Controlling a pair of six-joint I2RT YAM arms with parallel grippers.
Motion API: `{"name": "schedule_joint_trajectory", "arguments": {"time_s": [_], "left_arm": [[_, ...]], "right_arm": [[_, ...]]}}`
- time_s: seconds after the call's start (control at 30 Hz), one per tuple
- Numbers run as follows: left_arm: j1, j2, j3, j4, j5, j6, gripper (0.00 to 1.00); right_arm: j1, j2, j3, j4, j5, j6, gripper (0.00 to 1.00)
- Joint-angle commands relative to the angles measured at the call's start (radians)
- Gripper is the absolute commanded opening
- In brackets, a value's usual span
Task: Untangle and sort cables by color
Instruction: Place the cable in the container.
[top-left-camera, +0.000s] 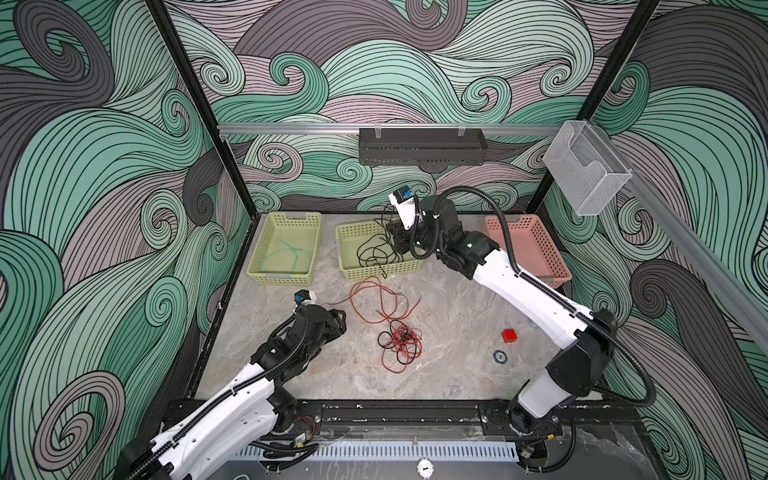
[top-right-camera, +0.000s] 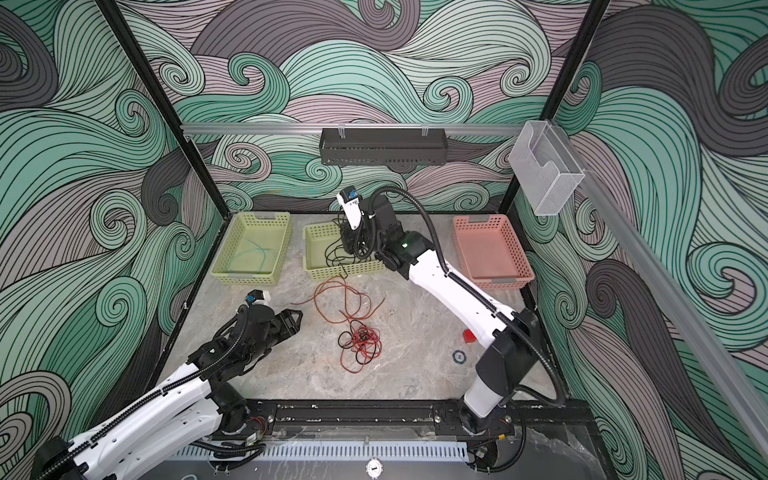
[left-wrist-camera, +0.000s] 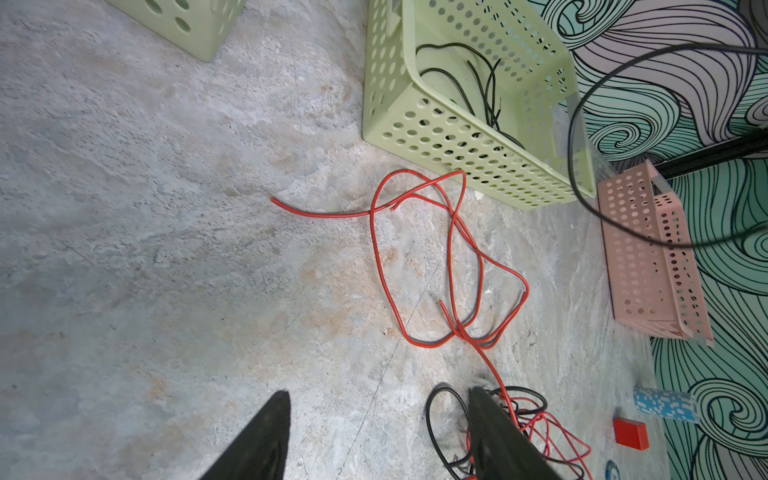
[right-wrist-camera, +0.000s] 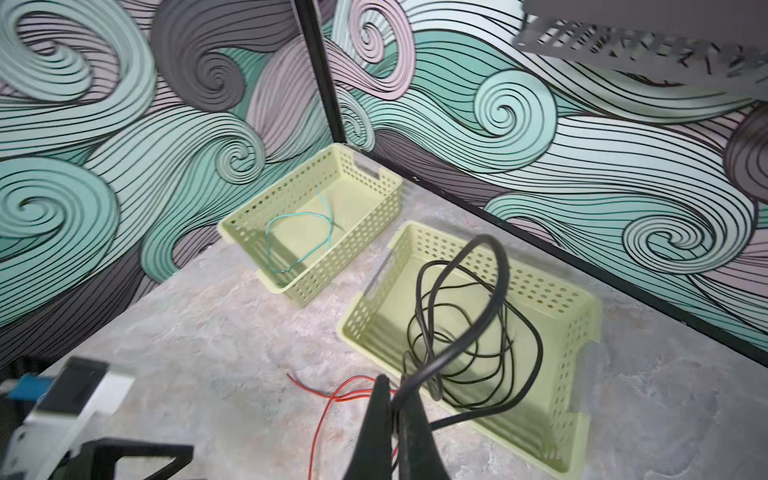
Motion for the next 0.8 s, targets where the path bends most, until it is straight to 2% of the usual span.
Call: {"name": "schedule_joint_trajectory", "arguments": {"time_s": [0.0, 0.1, 0.13, 0.17, 0.2, 0.27, 0.47, 0.63, 0.77], "left_arm": [[-0.003, -0.02, -0.003, -0.054, -0.027, -0.013, 0.66], [-0.003, -0.046, -0.023, -0.061, -0.029, -0.022, 0.66], [-0.003, -0.057, -0.03, -0.061, -0.03, -0.025, 0.66], [-0.003, -0.07, -0.038, -0.06, -0.033, -0.026, 0.66], [-0.002, -0.081, -0.045, -0.058, -0.036, -0.028, 0.66], [-0.003, -0.103, -0.06, -0.047, -0.042, -0.027, 0.66], [-0.003, -0.087, -0.138, 0.094, -0.053, -0.021, 0.67], [-0.002, 0.055, -0.121, 0.186, 0.01, -0.014, 0.67], [-0.003, 0.237, -0.037, 0.214, 0.101, 0.044, 0.66]], "right_arm": [[-0.033, 0.081, 0.076, 0.032, -0.026, 0.038, 0.0], [-0.064, 0.178, 0.15, 0.003, -0.032, 0.055, 0.03], [-0.071, 0.209, 0.181, -0.028, -0.033, 0.058, 0.17], [-0.073, 0.242, 0.215, -0.081, -0.035, 0.054, 0.37], [-0.072, 0.263, 0.247, -0.134, -0.035, 0.049, 0.42], [-0.064, 0.261, 0.242, -0.181, -0.033, 0.048, 0.44], [0.005, 0.048, -0.085, -0.054, 0.03, 0.041, 0.45], [0.056, -0.08, -0.343, -0.074, 0.047, 0.052, 0.46], [0.057, -0.152, -0.525, -0.075, -0.01, 0.108, 0.48]]}}
